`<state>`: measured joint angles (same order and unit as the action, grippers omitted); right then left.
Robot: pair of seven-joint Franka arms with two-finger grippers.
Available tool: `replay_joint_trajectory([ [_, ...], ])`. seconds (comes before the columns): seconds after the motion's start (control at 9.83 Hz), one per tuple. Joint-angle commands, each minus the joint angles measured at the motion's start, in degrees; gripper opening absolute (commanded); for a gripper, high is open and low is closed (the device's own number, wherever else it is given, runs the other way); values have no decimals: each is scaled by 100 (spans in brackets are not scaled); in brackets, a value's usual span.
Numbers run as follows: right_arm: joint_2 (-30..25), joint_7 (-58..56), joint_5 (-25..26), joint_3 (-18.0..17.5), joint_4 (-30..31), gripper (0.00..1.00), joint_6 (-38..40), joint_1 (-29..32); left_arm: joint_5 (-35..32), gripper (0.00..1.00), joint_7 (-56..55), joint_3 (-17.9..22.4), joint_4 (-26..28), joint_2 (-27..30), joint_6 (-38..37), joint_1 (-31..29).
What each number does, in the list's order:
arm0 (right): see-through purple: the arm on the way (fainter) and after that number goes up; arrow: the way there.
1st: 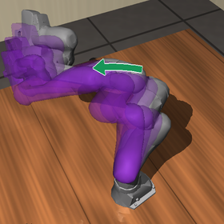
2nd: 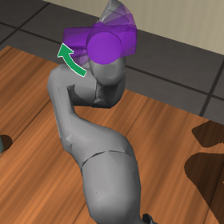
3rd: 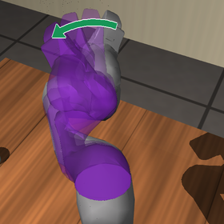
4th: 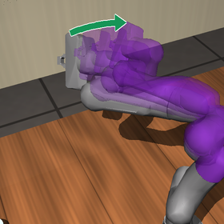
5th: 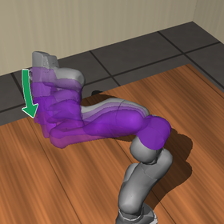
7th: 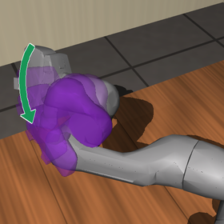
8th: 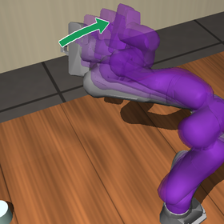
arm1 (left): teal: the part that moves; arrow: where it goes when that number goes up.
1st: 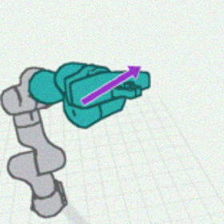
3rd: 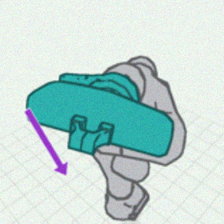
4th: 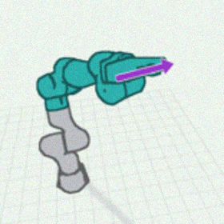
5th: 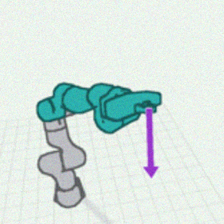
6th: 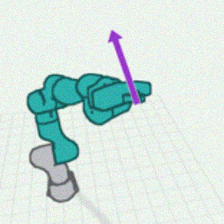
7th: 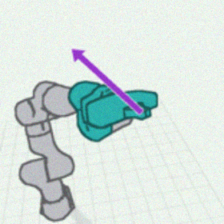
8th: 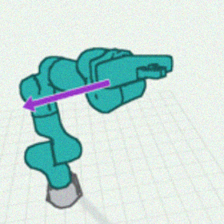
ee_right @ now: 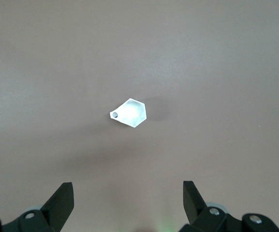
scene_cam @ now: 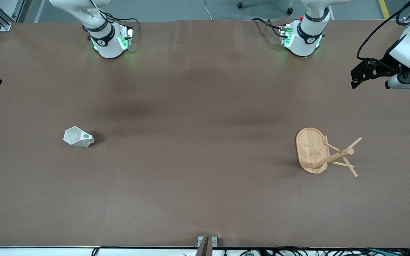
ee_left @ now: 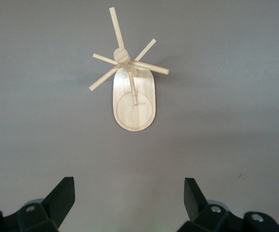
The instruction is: Hang cup on rack
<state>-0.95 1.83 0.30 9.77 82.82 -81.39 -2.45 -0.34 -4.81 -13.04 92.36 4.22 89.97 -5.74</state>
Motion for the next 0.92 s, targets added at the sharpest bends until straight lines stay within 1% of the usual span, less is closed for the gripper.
replay_joint_trajectory([
  [0.0,16,-25,58,-10,-56,100,71,26,87,100,-64,-6,1,-132,-94,-14],
  [0.51,69,-42,67,-1,-30,100,53,52,87,100,-12,-6,-8,-132,-120,-49],
  [0.61,78,-42,67,-1,110,100,-16,61,95,100,15,-6,1,-132,-164,-50],
  [0.71,156,-51,67,7,390,100,-287,156,104,100,32,-6,1,-132,-199,-41],
  [0.81,157,-208,58,7,862,100,-794,227,96,100,50,-6,1,-132,-191,-49],
])
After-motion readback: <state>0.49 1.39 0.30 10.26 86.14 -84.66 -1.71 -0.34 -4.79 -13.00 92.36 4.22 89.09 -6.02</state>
